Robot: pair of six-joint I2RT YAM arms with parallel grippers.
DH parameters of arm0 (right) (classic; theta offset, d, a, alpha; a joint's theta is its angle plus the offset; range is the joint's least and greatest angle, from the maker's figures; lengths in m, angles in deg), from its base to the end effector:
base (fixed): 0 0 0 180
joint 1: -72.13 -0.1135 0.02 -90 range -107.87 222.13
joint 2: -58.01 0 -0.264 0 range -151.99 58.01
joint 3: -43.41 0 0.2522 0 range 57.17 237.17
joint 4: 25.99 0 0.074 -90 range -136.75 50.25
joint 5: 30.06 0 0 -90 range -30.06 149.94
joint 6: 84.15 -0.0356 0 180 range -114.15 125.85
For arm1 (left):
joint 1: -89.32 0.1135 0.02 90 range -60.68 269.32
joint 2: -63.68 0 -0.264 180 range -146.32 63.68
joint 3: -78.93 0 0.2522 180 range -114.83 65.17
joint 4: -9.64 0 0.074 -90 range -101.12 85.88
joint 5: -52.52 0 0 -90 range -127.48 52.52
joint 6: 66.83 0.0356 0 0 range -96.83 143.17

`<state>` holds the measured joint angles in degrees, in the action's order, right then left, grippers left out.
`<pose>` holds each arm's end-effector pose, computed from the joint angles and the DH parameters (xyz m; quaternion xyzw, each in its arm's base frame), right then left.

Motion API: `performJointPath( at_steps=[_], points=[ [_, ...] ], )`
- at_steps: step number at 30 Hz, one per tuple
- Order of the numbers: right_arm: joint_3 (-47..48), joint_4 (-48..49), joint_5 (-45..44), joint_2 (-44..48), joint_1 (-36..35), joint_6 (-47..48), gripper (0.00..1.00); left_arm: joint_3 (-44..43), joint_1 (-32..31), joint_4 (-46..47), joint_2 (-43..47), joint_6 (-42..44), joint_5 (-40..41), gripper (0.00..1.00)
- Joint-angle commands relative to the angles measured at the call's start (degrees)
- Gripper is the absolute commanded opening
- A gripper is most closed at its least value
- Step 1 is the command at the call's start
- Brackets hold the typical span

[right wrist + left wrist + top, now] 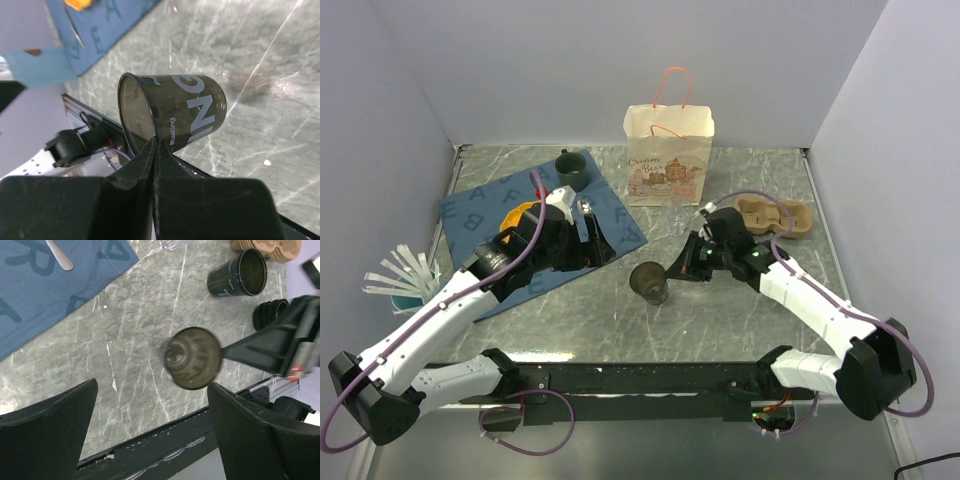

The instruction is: Pack the takeout coffee

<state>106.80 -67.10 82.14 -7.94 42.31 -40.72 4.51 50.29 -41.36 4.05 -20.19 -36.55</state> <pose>0.2030 0.1319 0.2695 0.0565 0.9036 0.3778 0.1939 0.1703 -0.1373 0.3409 -0.0374 0.8910 -0.2925 0.3451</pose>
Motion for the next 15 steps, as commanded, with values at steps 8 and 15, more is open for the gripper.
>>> performJointPath(
  at_steps=[8, 15],
  points=[
    [-5.85, 9.69, -0.66, -2.69, -4.10, -1.42, 0.00, 2.57, 0.53, 0.58, 1.01, -2.79, 0.48, 0.97],
    [-4.63, 5.12, -3.82, -1.28, -4.28, 0.16, 0.19, 2.74, 0.53, 0.76, 1.01, -2.53, 0.48, 0.97]
  ],
)
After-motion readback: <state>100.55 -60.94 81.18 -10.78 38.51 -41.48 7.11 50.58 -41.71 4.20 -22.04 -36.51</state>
